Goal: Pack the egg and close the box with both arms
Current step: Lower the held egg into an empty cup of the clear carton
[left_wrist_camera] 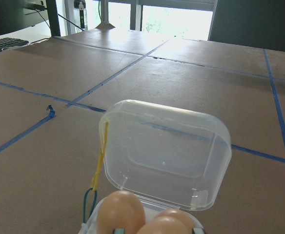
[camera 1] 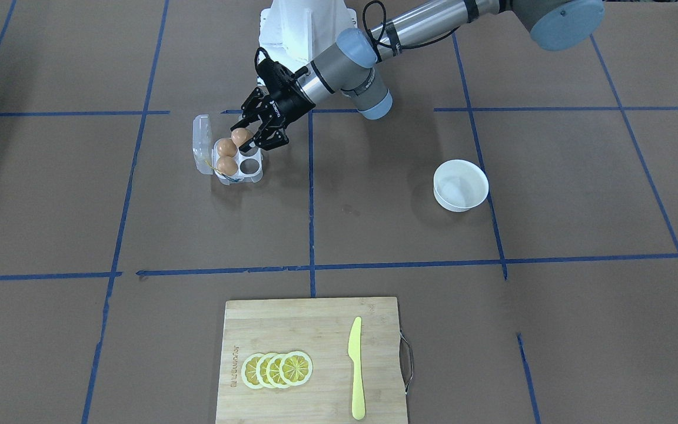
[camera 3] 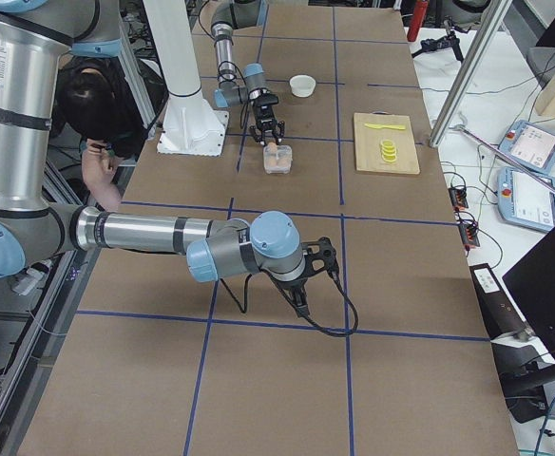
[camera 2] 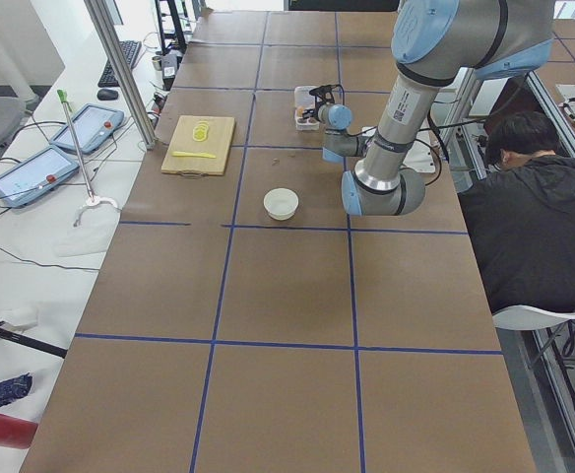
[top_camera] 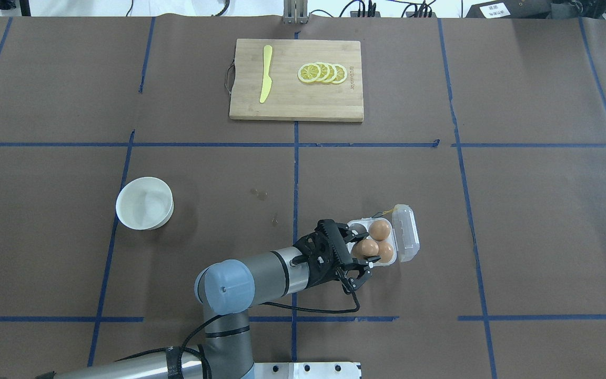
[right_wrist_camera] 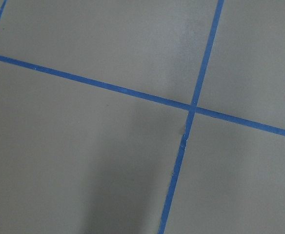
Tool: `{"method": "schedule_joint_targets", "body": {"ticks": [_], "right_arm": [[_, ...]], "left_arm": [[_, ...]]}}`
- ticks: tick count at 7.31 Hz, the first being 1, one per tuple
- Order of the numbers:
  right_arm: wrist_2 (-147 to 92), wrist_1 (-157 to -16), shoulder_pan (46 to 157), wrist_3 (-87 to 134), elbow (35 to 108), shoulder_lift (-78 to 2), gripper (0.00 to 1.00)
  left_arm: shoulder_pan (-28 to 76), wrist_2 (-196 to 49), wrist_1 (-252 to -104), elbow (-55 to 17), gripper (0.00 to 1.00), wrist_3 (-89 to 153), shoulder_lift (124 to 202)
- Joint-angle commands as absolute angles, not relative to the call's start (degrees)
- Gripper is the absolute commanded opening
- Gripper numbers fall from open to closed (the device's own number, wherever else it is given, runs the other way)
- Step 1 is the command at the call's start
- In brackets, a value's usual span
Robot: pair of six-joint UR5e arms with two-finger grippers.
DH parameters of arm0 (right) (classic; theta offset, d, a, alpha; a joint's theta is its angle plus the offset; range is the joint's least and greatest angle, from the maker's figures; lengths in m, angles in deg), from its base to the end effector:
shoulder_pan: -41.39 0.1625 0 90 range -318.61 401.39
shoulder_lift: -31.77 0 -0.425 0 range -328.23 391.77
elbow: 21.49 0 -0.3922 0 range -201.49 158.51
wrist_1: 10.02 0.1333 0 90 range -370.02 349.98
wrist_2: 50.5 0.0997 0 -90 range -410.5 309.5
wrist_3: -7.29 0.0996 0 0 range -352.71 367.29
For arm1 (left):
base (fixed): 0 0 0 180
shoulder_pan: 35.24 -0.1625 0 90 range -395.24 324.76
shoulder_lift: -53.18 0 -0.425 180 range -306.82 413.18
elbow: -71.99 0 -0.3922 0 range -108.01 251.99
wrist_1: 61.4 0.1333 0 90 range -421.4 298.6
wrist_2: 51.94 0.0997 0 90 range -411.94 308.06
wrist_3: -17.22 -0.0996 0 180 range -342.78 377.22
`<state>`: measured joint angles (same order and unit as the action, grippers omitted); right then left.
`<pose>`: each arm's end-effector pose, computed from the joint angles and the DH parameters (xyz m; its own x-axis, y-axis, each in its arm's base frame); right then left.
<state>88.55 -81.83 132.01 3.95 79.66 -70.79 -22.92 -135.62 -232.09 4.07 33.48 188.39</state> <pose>0.0625 -0.4133 0.6207 0.6572 -0.2664 0.7051 0.0280 0.9434 0.3303 0.6869 -0.2977 0.1874 0.2385 0.9246 -0.2971 0.3127 0.2166 0.9248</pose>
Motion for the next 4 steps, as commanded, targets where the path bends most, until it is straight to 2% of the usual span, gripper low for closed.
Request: {"method": "schedule_joint_targets", "body": {"ticks": [1, 4], "right_arm": [[88.55, -81.82, 132.01, 3.95, 79.59, -70.79, 1.00], [88.55, -81.82, 132.01, 3.95, 79.59, -70.79, 1.00]], "left_arm": [[-23.11, -135.61, -232.00, 4.23, 0.36, 33.48, 188.44], [-23.20, -135.52, -232.00, 4.23, 0.54, 33.48, 188.70]]}}
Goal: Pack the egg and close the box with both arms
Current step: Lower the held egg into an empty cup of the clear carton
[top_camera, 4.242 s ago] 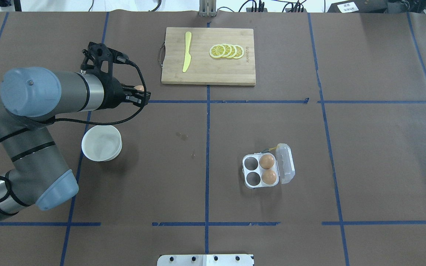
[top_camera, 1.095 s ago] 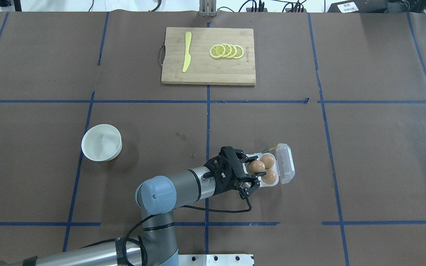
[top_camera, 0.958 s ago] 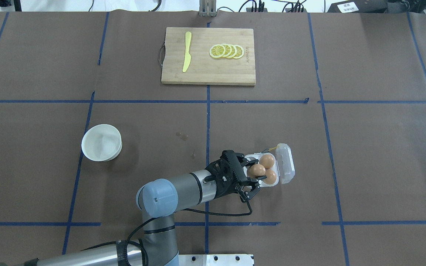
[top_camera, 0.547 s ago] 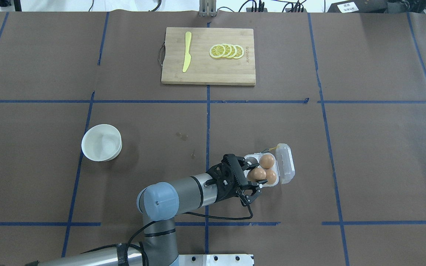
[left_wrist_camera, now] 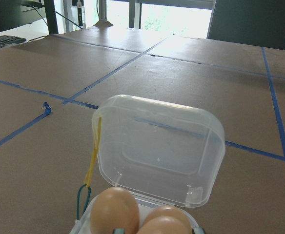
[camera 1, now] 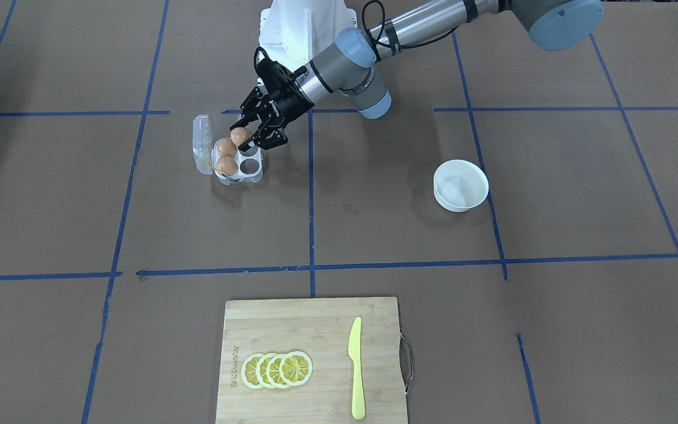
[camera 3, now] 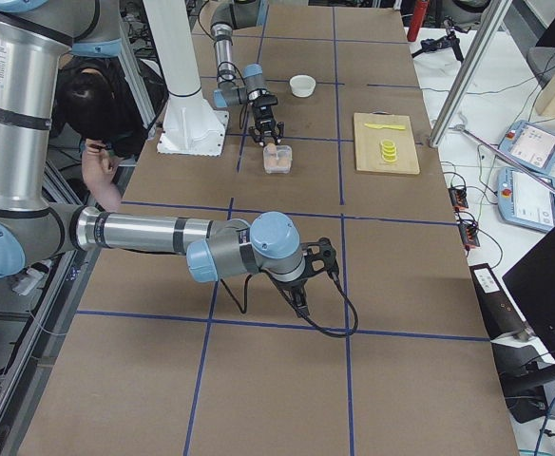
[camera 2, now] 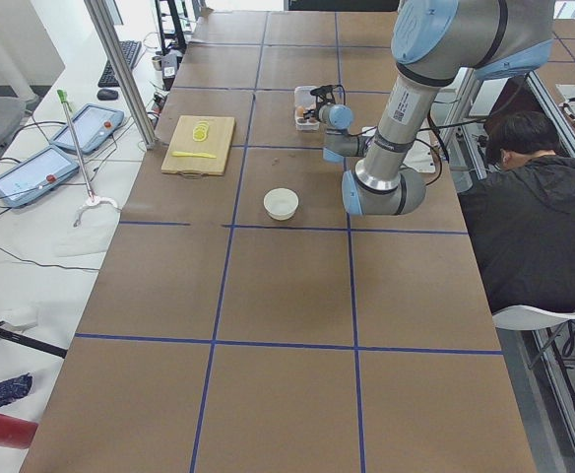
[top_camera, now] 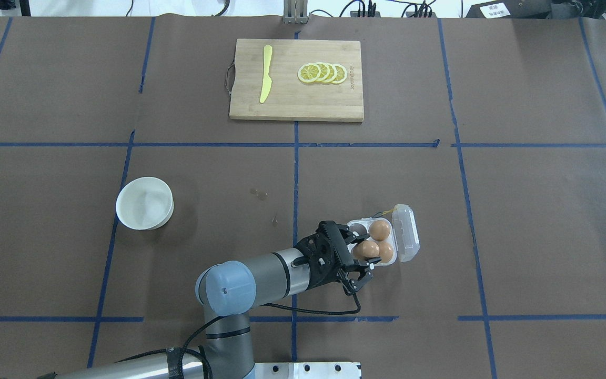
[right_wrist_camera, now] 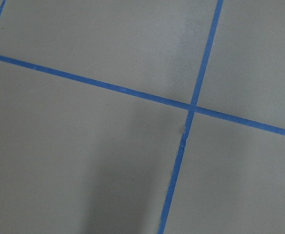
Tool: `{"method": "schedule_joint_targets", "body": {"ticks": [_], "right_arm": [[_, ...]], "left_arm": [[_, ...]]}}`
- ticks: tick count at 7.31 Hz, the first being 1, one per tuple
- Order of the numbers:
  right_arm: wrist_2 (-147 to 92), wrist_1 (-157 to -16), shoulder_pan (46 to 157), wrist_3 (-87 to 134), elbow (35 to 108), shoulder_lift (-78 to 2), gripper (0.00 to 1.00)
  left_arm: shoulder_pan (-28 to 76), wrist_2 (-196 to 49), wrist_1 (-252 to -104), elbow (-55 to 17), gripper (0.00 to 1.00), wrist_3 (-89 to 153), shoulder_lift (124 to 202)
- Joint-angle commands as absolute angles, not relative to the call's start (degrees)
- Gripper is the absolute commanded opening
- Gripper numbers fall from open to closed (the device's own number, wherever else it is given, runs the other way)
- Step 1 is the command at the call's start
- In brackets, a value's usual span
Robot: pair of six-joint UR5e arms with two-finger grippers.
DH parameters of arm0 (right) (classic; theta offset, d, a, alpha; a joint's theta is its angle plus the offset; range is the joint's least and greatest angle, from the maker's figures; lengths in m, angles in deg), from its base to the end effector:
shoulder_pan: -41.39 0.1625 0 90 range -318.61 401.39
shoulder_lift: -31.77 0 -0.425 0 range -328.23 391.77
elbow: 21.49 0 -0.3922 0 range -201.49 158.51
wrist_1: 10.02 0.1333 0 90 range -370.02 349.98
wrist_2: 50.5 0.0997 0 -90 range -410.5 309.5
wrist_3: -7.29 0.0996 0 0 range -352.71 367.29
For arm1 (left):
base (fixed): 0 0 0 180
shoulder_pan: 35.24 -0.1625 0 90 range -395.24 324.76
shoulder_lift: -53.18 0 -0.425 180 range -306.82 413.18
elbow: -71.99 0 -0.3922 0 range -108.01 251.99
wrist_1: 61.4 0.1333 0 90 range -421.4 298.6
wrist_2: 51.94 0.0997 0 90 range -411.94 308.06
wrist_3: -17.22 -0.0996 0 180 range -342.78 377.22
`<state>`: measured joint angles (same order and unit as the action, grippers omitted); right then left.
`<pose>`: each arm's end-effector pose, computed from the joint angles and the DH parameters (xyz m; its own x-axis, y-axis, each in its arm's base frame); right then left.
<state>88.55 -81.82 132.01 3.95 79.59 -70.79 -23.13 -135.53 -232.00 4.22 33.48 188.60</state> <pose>0.0625 -0.4133 0.6213 0.6572 -0.2656 0.7054 0.0280 0.9438 0.3293 0.6889 -0.2955 0.1859 0.2367 0.9249 -0.2975 0.3118 0.2177 0.9249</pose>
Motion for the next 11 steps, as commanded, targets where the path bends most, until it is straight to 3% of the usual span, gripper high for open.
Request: {"method": "schedule_joint_targets", "body": {"ticks": [1, 3, 8, 11], "right_arm": [[88.55, -81.82, 132.01, 3.95, 79.59, -70.79, 1.00], [88.55, -81.82, 132.01, 3.95, 79.59, -70.79, 1.00], [88.72, -81.82, 132.01, 3.95, 79.50, -70.79, 1.00], [88.72, -81.82, 132.01, 3.86, 79.50, -70.79, 1.00]], "left_arm": [[-23.20, -135.61, -232.00, 4.23, 0.58, 33.57, 188.88], [-23.20, -135.61, -232.00, 4.23, 0.67, 33.57, 188.88], [-22.32, -136.48, -231.30, 1.43, 0.69, 37.32, 189.15], [-19.69, -141.74, -215.18, -10.76, 0.88, 45.75, 188.97]]}}
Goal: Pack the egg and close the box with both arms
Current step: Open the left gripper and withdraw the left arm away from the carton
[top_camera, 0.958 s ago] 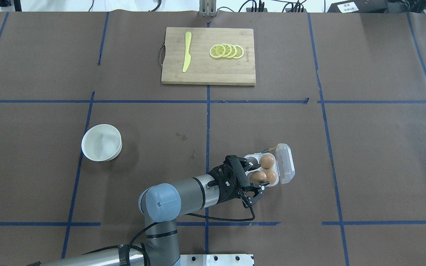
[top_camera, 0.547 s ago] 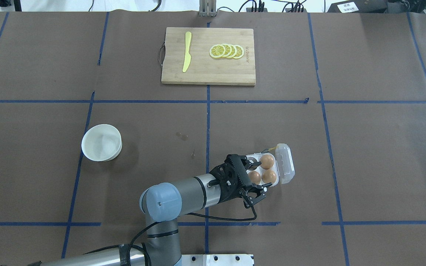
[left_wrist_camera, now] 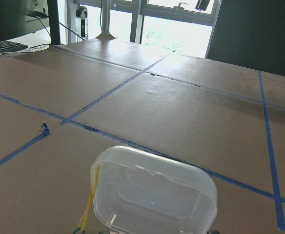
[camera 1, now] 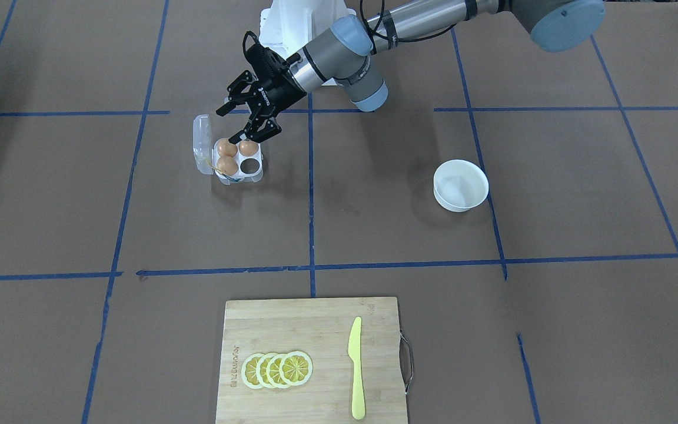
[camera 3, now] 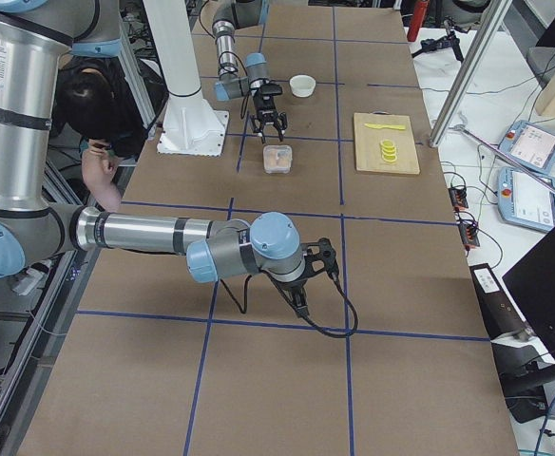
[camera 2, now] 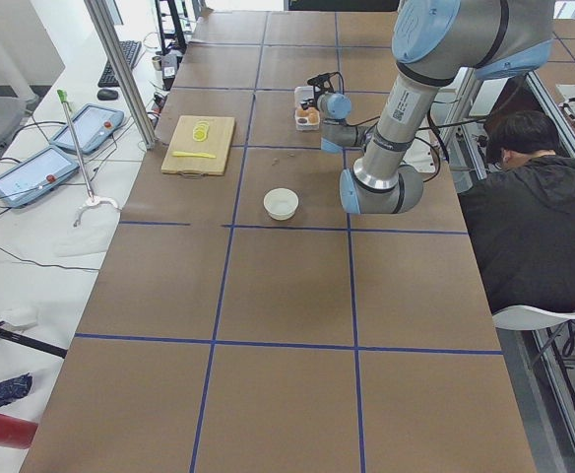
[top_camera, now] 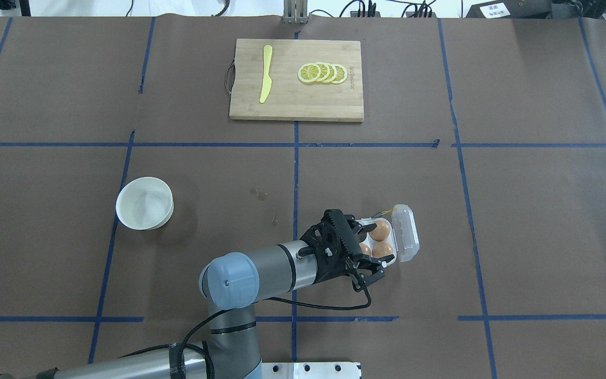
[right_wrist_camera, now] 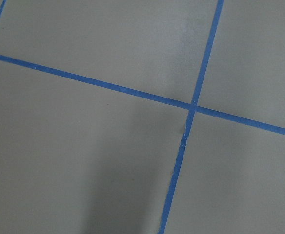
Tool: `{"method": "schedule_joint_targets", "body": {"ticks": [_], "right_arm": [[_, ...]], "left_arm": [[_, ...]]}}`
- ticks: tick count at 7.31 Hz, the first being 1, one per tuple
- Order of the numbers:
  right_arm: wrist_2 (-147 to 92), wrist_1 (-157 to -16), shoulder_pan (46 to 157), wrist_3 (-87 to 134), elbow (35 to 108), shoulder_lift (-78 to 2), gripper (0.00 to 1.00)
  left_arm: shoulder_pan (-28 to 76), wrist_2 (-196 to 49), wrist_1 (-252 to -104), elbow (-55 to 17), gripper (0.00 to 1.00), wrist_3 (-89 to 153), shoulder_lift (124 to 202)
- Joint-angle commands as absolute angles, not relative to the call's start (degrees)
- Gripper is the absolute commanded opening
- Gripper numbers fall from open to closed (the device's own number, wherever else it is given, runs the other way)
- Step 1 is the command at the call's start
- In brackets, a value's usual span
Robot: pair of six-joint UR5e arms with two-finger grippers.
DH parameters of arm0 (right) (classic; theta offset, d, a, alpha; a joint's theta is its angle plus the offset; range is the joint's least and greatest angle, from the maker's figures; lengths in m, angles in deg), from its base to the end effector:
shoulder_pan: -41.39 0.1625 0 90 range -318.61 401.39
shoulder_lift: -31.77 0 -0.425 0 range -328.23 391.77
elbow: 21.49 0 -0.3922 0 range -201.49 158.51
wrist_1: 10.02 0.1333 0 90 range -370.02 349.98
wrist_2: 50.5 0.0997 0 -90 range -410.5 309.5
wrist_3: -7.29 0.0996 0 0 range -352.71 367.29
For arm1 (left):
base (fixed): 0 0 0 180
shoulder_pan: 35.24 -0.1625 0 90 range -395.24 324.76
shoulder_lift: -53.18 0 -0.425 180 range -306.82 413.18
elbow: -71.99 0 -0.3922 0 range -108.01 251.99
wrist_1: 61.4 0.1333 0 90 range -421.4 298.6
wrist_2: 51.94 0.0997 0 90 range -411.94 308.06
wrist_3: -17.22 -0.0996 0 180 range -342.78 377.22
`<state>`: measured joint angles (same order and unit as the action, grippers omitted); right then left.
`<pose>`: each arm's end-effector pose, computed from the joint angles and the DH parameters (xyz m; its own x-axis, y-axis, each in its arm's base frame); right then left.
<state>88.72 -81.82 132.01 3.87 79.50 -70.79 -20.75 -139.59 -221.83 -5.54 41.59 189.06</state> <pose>0.0624 -0.4131 0.6219 0.6549 -0.2664 0.7072 0.0288 0.9439 0.3290 0.6485 -0.3095 0.1218 0.1673 0.8968 -0.4096 0.3300 0.3405 0.8804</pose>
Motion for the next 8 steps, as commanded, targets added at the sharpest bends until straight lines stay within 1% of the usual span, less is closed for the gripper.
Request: {"method": "schedule_joint_targets", "body": {"ticks": [1, 2, 3, 5, 6, 7, 8], "right_arm": [[88.81, -81.82, 132.01, 3.86, 79.50, -70.79, 1.00], [88.90, -81.82, 132.01, 3.86, 79.41, -70.79, 1.00], [88.90, -81.82, 132.01, 3.86, 79.50, -70.79, 1.00], [88.90, -81.82, 132.01, 3.86, 79.41, -70.79, 1.00], [88.90, -81.82, 132.01, 3.86, 79.15, -70.79, 1.00], [88.81, -81.82, 132.10, 3.86, 79.24, -70.79, 1.00], [88.81, -81.82, 132.01, 3.86, 79.32, -70.79, 1.00]], "left_arm": [[-18.12, -144.37, -208.34, -14.37, 0.92, 50.40, 188.53], [-15.49, -147.79, -199.13, -18.58, 0.95, 52.62, 188.10], [-12.16, -151.91, -188.08, -24.45, 0.99, 53.25, 186.61], [-1.55, -165.32, -170.84, -31.24, 0.99, 53.35, 185.55], [5.99, -168.88, -162.74, -35.37, 0.99, 53.26, 182.32], [14.77, -169.70, -157.17, -36.28, 1.00, 52.30, 180.64], [19.56, -171.36, -155.46, -36.29, 1.00, 52.03, 179.84]]}}
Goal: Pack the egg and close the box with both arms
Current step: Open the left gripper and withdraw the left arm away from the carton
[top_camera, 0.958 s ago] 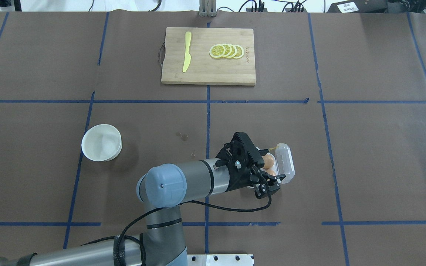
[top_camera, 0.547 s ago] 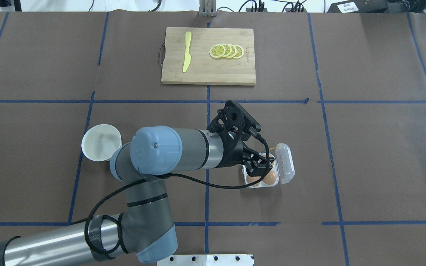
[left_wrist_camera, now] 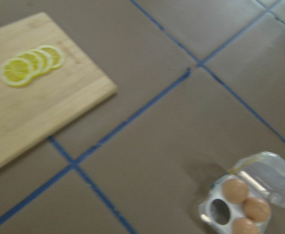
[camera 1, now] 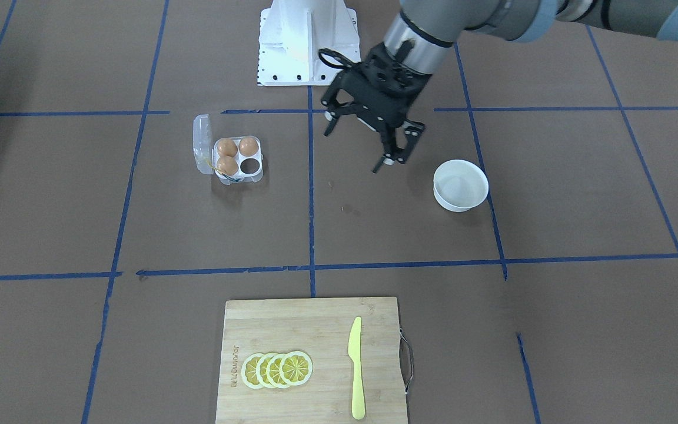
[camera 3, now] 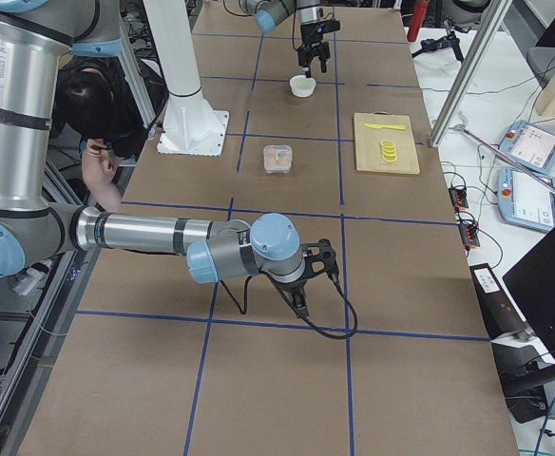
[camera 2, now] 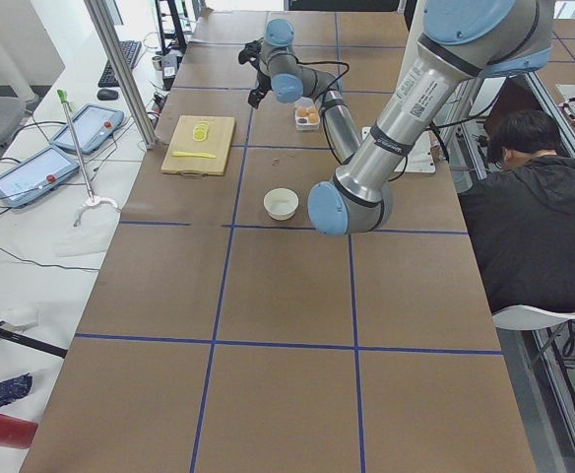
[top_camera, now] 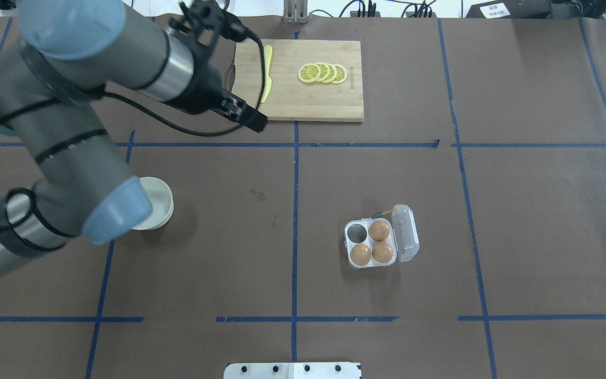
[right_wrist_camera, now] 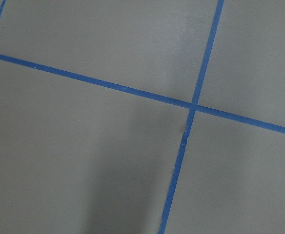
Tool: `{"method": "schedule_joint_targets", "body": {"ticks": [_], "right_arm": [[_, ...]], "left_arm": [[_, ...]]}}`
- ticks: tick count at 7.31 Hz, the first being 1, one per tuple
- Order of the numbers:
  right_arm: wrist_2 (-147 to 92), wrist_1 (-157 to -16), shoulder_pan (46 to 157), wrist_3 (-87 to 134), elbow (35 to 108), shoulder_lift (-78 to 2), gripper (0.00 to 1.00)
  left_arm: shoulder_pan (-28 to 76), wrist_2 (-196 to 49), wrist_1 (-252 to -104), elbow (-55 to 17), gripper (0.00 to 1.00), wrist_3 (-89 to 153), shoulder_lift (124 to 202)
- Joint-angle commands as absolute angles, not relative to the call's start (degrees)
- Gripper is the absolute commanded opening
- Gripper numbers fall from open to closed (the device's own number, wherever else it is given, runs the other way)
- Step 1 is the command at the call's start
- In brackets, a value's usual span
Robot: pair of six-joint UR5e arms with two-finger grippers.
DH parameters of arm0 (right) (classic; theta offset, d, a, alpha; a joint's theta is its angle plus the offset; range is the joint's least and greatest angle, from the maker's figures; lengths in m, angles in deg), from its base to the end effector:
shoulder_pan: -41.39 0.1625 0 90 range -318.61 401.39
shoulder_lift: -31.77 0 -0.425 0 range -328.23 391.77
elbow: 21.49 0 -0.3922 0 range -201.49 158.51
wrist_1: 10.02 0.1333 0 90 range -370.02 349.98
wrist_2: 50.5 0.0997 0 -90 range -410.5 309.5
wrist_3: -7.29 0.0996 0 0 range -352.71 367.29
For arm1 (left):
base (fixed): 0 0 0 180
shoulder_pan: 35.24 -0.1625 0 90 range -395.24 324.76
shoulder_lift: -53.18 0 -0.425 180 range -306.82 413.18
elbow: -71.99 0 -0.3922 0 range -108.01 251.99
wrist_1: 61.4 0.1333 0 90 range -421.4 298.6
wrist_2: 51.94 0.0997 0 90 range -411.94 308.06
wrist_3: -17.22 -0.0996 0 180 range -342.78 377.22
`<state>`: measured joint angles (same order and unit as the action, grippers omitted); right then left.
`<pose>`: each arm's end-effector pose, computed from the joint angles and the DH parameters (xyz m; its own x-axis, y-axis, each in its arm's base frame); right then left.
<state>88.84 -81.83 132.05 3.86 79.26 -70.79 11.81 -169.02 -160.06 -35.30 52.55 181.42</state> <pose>0.0625 -0.4128 0.6239 0.6535 -0.2634 0.7096 0.0281 0.9453 0.3250 0.3501 -0.5052 0.1218 0.4754 0.5554 -0.6823 -0.0266 0.7843 0.6198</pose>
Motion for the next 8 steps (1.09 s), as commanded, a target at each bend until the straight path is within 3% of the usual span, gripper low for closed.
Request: {"method": "schedule_joint_targets", "body": {"ticks": [1, 4, 6, 8], "right_arm": [[88.72, -81.82, 132.01, 3.95, 79.41, -70.79, 1.00], [88.81, -81.82, 132.01, 3.95, 79.33, -71.06, 1.00], [88.81, -81.82, 132.01, 3.95, 79.33, -71.23, 1.00], [88.81, -81.74, 132.01, 4.04, 79.68, -71.15, 1.00]], "left_arm": [[23.95, -171.64, -155.27, -36.29, 1.00, 47.94, 175.04], [31.73, -171.56, -154.48, -34.81, 1.00, 31.67, 160.71], [44.33, -175.56, -153.00, -28.06, 1.00, 12.39, 156.73], [46.05, -179.29, -148.60, -25.48, 1.00, 11.95, 151.12]]}}
